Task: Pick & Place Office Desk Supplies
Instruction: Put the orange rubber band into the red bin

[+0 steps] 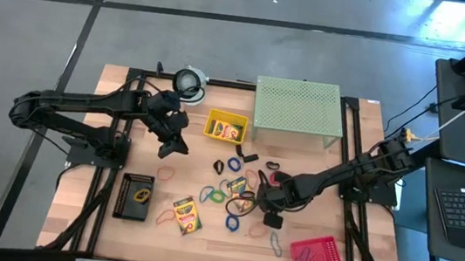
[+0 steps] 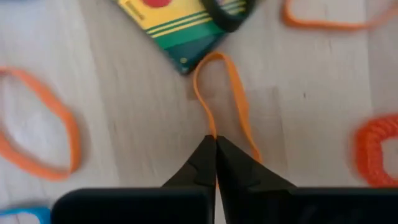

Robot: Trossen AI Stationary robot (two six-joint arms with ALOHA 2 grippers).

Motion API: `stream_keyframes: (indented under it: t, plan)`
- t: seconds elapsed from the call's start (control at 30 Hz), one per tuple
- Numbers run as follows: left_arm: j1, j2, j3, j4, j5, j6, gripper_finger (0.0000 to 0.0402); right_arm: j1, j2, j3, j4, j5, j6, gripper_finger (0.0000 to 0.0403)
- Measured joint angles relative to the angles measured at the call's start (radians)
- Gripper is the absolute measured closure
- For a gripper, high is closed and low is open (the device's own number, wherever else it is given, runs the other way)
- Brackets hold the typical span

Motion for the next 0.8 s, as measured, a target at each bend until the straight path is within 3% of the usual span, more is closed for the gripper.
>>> stream_keyframes:
  t: [0.3,0.57,0.8]
  plan:
    - [0.000,0.000,0.000,0.000,0.000,0.000,0.0341,-0.003,-0.089,0.010,-0.137,0.077,0.143,0.0401]
    - [0.000,0.000,0.000,0.000,0.000,0.000,0.0341,-0.001,-0.219,0.011,-0.208,0.061,0.212,0.0402]
    - [0.000,0.000,0.000,0.000,0.000,0.000,0.0341,0.016,-0.388,0.011,-0.259,-0.022,0.319,0.0402]
